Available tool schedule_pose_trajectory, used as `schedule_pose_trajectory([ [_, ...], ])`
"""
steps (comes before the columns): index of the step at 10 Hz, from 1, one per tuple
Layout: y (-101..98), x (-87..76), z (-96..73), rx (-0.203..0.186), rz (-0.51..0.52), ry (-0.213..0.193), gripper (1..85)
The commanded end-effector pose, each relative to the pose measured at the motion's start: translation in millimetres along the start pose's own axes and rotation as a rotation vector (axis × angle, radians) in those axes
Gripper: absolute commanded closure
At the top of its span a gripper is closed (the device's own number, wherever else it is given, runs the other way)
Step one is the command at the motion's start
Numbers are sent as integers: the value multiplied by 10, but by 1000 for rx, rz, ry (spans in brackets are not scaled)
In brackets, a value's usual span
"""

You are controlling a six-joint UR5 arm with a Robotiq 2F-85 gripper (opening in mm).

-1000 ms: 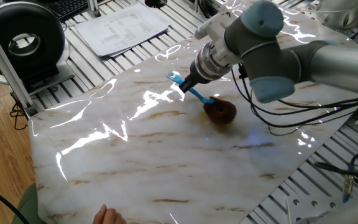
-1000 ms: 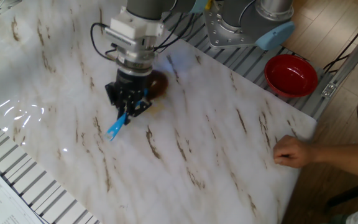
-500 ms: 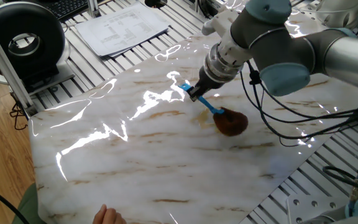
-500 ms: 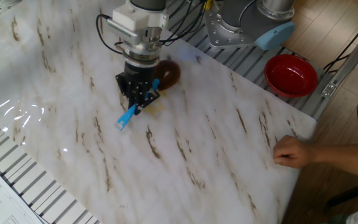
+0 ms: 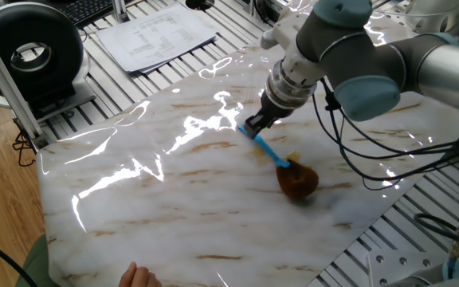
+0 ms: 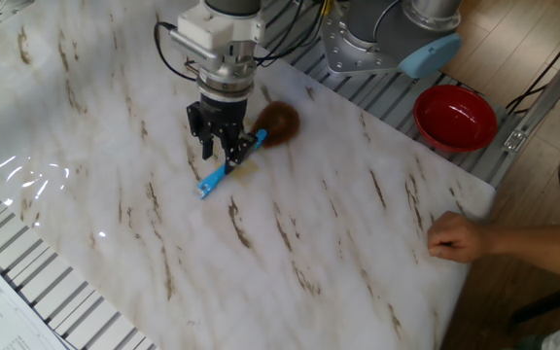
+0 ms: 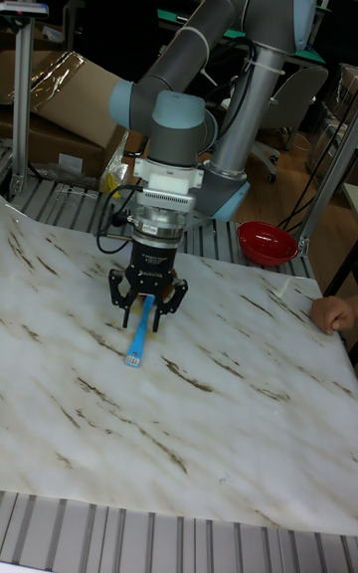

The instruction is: Scrub the table with a brush

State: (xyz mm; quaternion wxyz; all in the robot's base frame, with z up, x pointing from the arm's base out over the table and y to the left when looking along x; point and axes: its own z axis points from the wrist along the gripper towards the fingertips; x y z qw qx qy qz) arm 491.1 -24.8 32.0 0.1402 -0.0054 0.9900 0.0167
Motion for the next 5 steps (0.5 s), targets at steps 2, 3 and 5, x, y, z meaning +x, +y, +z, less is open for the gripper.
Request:
schedule_pose_trajectory([
  [2,-281,27,-138,76,-64,58,350],
  [3,-284,115,-108,76,-68,107,353],
  [5,-274,103,-19,51,-99,123,393],
])
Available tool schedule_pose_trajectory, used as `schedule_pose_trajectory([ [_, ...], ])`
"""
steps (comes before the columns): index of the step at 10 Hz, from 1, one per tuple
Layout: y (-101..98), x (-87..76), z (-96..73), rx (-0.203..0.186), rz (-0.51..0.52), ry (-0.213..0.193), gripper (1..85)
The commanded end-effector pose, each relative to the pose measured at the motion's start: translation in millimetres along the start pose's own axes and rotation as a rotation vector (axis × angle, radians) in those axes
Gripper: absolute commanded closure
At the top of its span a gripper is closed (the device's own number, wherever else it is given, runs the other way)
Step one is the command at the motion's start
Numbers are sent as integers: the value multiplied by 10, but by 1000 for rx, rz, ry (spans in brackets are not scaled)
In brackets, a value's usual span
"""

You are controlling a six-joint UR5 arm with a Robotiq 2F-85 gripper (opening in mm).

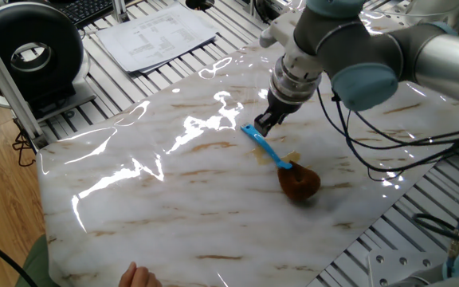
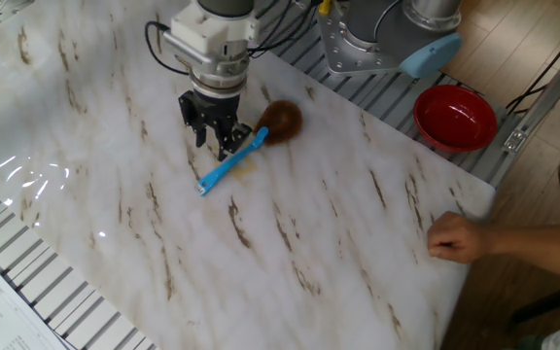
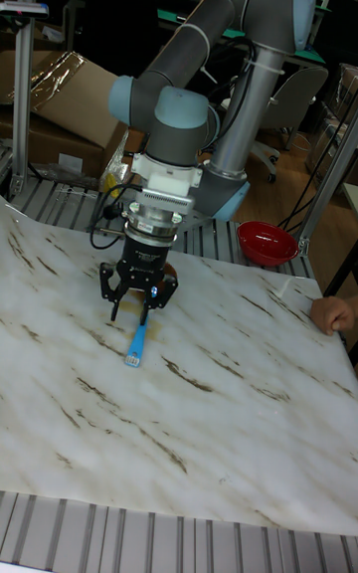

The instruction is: Scrub the table with a brush

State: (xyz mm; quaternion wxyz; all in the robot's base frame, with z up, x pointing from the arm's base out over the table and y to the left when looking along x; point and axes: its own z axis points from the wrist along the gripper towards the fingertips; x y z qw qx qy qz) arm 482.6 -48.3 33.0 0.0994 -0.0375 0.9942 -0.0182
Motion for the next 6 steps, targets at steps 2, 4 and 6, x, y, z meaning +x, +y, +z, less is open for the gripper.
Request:
schedule_pose_trajectory([
  [2,-36,21,48,2,-40,79,437],
  [4,-78,39,45,13,-54,93,453],
  [6,-93,42,38,11,-55,96,467],
])
